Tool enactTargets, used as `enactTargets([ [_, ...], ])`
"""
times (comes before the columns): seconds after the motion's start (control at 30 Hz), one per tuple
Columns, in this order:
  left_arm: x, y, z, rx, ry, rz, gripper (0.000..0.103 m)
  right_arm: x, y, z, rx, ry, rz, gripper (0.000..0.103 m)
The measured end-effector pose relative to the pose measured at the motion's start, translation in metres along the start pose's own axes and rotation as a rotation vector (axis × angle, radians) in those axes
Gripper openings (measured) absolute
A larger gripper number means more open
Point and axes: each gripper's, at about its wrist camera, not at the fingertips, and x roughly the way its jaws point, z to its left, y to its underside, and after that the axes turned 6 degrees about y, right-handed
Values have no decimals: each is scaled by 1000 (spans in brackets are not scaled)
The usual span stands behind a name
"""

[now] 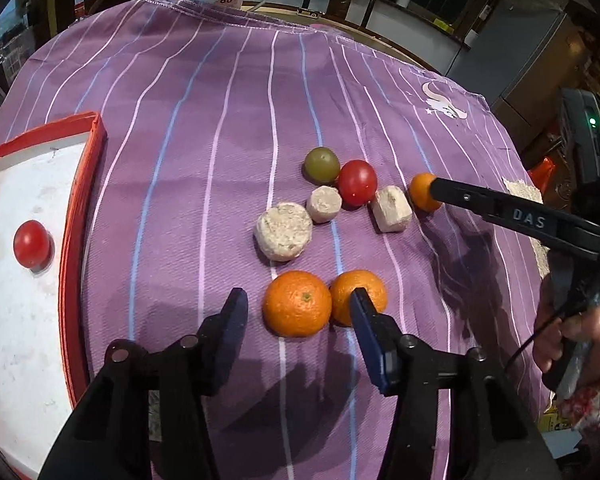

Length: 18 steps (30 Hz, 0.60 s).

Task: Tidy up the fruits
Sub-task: 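Move the right gripper back to the oranges and grasp one orange, then grasp the second orange with the left gripper while the right gripper carries its orange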

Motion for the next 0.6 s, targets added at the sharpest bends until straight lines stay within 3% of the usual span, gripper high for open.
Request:
enactTargets([
  [0.23, 0, 3, 8, -24, 19, 11, 52, 18, -4, 22, -90, -31, 40, 46],
  [0.47, 6, -6, 7, -30, 72, -11, 52, 20, -5, 17, -15, -86, 62, 36],
  [0.6, 3, -5, 16, -95, 119, -7, 38, 12, 1, 9, 33, -103, 65, 36],
])
